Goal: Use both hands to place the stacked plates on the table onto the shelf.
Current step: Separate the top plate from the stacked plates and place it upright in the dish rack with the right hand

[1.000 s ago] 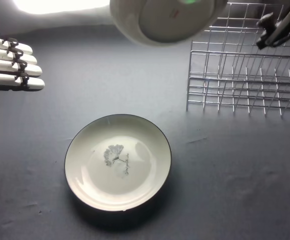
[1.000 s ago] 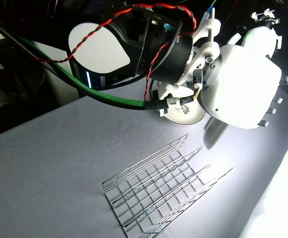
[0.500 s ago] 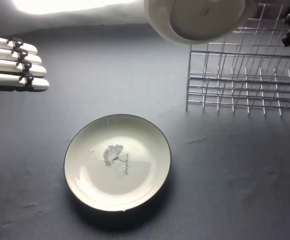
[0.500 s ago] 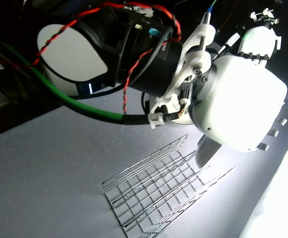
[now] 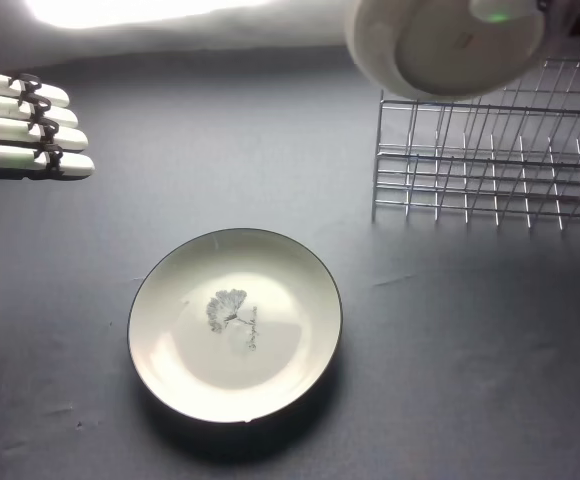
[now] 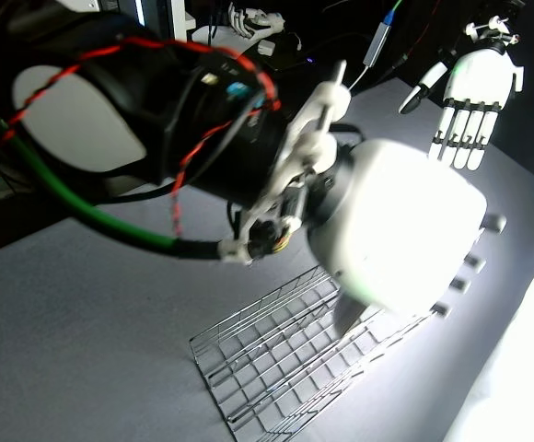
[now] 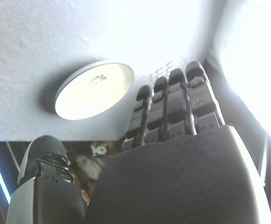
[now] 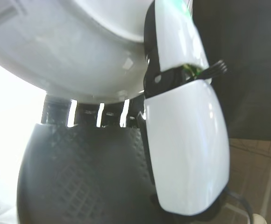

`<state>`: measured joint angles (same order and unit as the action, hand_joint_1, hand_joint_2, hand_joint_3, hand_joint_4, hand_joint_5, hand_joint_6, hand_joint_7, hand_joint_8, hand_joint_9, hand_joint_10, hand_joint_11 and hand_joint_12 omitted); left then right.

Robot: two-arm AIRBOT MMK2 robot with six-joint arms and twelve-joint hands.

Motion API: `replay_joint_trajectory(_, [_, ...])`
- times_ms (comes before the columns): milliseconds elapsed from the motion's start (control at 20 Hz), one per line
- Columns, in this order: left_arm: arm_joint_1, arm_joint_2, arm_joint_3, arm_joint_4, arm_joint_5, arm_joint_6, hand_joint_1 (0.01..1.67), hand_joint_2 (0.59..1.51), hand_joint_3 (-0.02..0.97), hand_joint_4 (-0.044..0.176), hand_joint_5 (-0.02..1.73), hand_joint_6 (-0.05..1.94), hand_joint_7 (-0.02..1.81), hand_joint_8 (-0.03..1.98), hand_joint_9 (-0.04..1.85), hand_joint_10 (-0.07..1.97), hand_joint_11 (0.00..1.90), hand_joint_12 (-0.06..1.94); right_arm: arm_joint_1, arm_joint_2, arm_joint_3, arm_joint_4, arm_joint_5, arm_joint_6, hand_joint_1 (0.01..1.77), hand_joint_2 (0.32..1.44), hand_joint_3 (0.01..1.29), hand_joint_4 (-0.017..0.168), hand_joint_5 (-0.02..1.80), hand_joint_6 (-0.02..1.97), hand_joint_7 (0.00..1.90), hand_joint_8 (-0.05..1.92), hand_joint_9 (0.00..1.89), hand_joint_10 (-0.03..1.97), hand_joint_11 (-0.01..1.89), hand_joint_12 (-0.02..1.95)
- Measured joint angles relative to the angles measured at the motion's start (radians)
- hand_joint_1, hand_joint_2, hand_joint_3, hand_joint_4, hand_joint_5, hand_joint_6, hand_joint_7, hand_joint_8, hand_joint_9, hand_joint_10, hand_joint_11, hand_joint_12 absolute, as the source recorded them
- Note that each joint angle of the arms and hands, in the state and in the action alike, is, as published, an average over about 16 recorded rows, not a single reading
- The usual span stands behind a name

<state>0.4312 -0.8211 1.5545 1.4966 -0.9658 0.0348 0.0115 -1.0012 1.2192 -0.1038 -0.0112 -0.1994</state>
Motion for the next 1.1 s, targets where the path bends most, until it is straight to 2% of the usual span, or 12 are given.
replay_joint_trajectory(300, [0.005, 0.0, -0.004, 0.0, 0.002, 0.004, 0.01, 1.078, 0.003, -0.001, 0.02, 0.01, 0.02, 0.01, 0.02, 0.01, 0.02, 0.02, -0.056, 0.04, -0.002, -0.025, 0.01, -0.001, 1.42, 1.01, 0.01, -0.007, 0.86, 1.09, 1.03, 0.75, 1.02, 1.07, 0.97, 1.46])
replay_joint_trajectory(550, [0.01, 0.0, -0.008, 0.0, 0.004, 0.008, 0.01, 1.077, 0.003, -0.001, 0.02, 0.01, 0.02, 0.01, 0.02, 0.01, 0.02, 0.02, -0.125, 0.068, -0.011, -0.038, 0.036, -0.002, 1.42, 1.01, 0.01, -0.007, 0.85, 1.08, 1.01, 0.79, 1.0, 1.1, 0.94, 1.5])
replay_joint_trajectory(800, [0.012, -0.004, -0.009, 0.0, 0.004, 0.002, 0.01, 1.077, 0.003, -0.001, 0.02, 0.01, 0.02, 0.01, 0.02, 0.01, 0.02, 0.02, -0.199, 0.092, -0.024, -0.049, 0.073, -0.001, 1.38, 1.05, 0.01, -0.006, 0.8, 1.11, 0.92, 0.82, 0.91, 1.12, 0.84, 1.54])
replay_joint_trajectory(1100, [0.015, -0.015, -0.021, 0.0, -0.006, -0.024, 0.01, 1.077, 0.003, -0.001, 0.02, 0.01, 0.02, 0.01, 0.02, 0.01, 0.02, 0.02, -0.242, 0.106, -0.035, -0.085, 0.119, -0.001, 1.32, 1.08, 0.01, -0.004, 0.67, 0.94, 0.79, 0.71, 0.75, 1.02, 0.63, 1.56])
